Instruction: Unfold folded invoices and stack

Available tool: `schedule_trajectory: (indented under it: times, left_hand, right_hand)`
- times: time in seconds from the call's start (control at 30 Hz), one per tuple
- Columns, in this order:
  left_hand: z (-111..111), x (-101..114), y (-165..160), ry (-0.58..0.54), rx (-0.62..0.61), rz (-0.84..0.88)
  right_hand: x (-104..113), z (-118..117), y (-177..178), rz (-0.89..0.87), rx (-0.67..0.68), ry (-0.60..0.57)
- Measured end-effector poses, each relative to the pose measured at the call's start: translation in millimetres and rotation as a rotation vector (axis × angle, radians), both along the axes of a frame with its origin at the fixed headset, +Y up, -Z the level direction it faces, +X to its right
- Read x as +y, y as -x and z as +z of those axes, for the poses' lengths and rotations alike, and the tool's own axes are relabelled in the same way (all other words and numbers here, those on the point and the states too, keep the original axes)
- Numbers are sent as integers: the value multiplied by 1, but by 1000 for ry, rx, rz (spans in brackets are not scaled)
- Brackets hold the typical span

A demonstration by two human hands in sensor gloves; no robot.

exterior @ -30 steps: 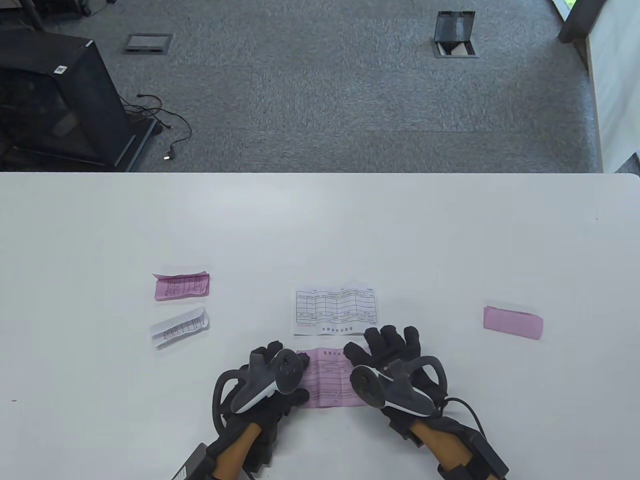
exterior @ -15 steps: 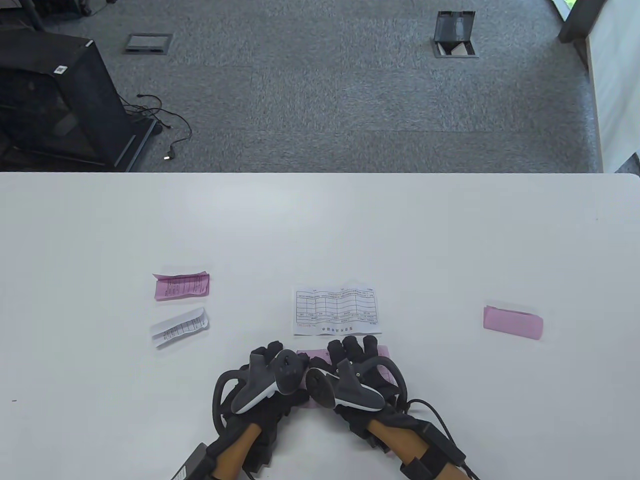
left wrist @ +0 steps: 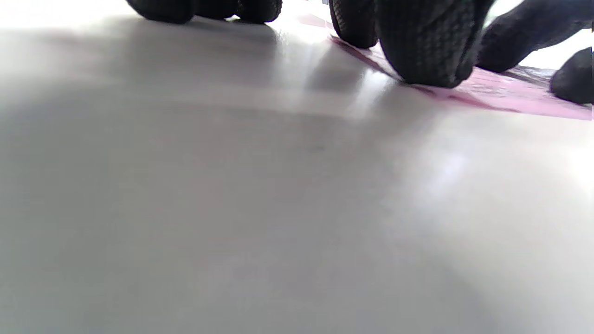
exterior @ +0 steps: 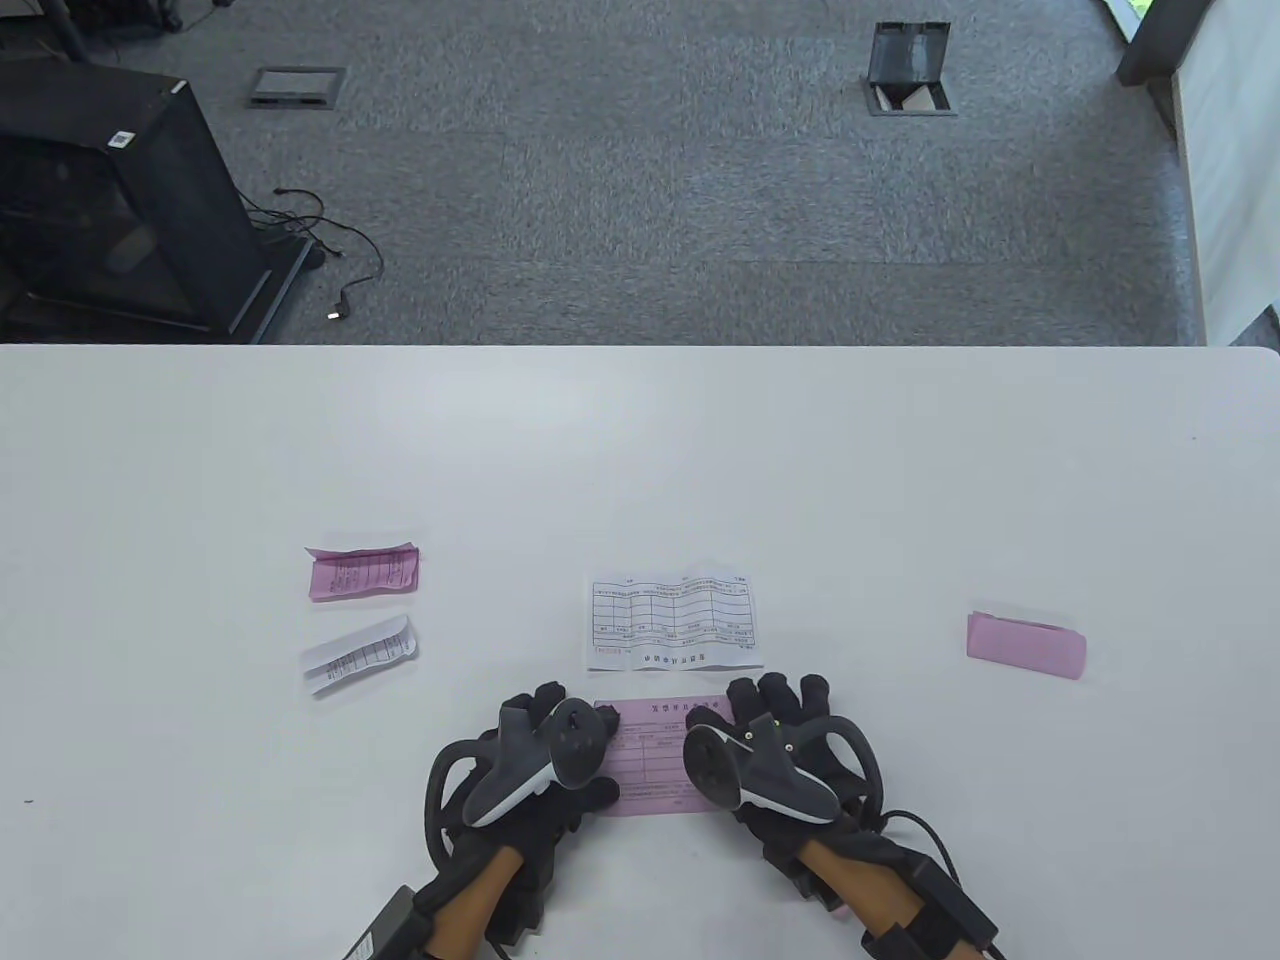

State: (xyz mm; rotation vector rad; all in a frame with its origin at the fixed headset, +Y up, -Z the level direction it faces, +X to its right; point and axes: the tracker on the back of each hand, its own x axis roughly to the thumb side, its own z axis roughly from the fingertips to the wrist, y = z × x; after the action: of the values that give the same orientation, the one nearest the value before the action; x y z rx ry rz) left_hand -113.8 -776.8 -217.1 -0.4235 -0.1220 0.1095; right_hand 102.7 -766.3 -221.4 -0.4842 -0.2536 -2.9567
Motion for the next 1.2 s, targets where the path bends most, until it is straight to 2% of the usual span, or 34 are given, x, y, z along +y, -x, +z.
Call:
schedule_trajectory:
  times: [0.4,0.77,0.97,1.03,1.2]
  left_hand:
    - [0,0,0,6,9,4]
    - [0,-1,0,7,11,7]
    - [0,-1,0,7,11,7]
    - [0,-1,0,7,11,8]
    - [0,-1,0,7,11,7]
  right_hand:
    - [-2,-3,-50,-30,-104,15]
    - [-2,-3,-52,-42,-122,17]
    - [-3,-8,-60,-204,-180,134]
    - [-2,-11,-62,-260,-217,139]
    - [-5,-12,-55,-243,-254,111]
